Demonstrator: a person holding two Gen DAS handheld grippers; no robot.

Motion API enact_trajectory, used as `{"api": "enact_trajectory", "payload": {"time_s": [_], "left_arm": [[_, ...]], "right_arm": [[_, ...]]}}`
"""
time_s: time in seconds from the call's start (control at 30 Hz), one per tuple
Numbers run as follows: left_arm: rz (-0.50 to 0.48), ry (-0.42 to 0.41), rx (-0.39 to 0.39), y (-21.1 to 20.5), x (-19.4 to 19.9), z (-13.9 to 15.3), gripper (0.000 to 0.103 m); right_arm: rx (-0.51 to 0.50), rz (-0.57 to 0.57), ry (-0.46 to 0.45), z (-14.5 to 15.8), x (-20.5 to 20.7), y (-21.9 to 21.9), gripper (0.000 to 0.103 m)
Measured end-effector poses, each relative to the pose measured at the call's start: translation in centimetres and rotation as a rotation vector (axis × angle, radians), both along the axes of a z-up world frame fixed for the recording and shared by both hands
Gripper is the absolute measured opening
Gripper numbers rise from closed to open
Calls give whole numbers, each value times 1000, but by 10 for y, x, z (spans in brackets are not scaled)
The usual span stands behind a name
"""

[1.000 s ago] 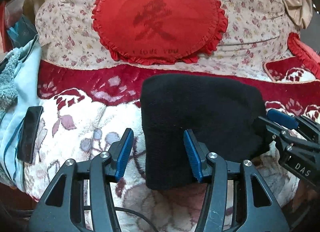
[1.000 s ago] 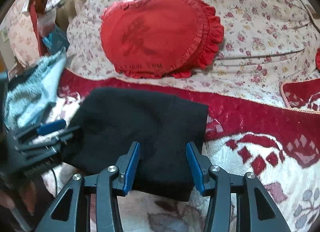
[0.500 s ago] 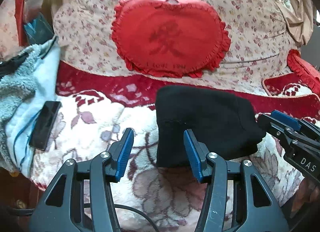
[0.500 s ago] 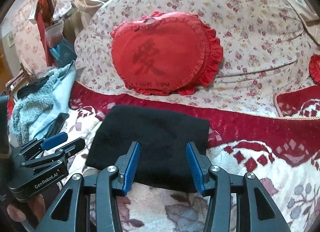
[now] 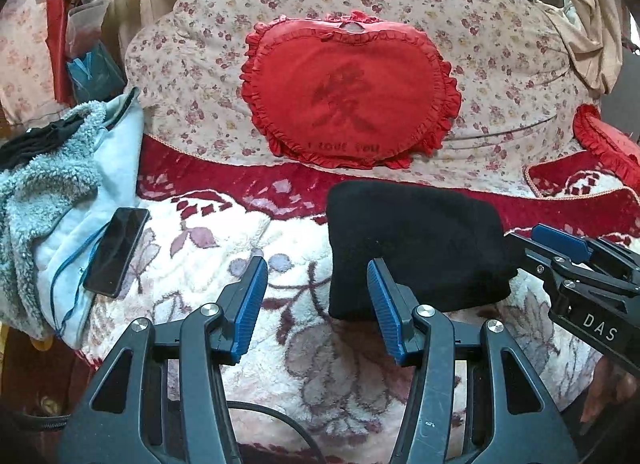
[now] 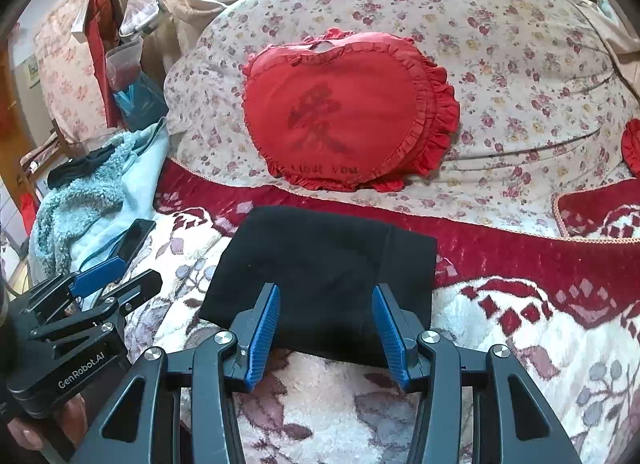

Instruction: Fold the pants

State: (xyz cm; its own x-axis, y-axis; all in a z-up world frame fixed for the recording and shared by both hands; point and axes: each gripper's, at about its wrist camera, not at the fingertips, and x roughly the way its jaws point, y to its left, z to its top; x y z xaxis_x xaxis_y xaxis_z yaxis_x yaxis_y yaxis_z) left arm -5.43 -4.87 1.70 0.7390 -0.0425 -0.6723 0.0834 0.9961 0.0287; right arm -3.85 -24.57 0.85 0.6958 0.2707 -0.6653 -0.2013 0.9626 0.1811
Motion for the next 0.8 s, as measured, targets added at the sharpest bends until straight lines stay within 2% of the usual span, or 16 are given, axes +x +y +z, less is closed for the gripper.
{"api": "enact_trajectory", "payload": {"time_s": [0.8], "left_arm": [[8,1,-12,1,-1,3,51]], "right_arm": [[10,4,12,-2,-4,7,46]]}}
